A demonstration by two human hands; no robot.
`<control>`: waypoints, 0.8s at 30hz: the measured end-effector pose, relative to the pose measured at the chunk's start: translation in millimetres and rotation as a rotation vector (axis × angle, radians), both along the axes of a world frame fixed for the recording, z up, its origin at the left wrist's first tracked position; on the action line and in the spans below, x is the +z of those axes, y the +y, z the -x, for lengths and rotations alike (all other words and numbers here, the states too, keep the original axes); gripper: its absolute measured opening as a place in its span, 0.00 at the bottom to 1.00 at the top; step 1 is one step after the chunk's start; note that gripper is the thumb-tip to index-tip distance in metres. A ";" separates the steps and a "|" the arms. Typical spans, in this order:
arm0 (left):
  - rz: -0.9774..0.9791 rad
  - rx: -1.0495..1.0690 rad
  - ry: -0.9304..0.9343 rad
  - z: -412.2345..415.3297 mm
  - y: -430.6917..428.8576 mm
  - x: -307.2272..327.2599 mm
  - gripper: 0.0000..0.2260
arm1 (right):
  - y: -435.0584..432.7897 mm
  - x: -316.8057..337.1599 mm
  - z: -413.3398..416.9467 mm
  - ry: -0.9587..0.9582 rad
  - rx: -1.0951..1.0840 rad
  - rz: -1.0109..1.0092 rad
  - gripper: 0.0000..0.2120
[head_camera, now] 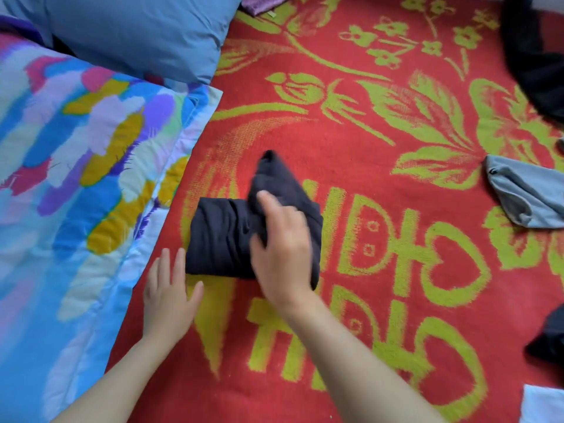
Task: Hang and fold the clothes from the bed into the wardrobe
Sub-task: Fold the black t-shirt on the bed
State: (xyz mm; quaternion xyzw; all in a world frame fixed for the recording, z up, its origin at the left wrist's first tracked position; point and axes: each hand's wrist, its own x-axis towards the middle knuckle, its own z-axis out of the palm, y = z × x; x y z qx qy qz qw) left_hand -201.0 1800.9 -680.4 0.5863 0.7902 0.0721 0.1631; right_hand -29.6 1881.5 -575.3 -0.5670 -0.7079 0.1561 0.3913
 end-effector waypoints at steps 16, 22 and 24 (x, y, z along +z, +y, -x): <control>-0.210 -0.611 0.342 -44.9 0.3 -23.9 0.50 | -49.4 -108.2 -91.8 -0.936 0.444 0.225 0.45; -0.208 -0.714 0.421 -26.0 31.5 -36.7 0.39 | -27.7 -121.5 -94.9 -0.995 0.491 0.190 0.66; -0.361 -0.865 0.414 -20.2 45.2 -27.6 0.20 | -19.5 -125.2 -97.6 -0.986 0.518 0.134 0.60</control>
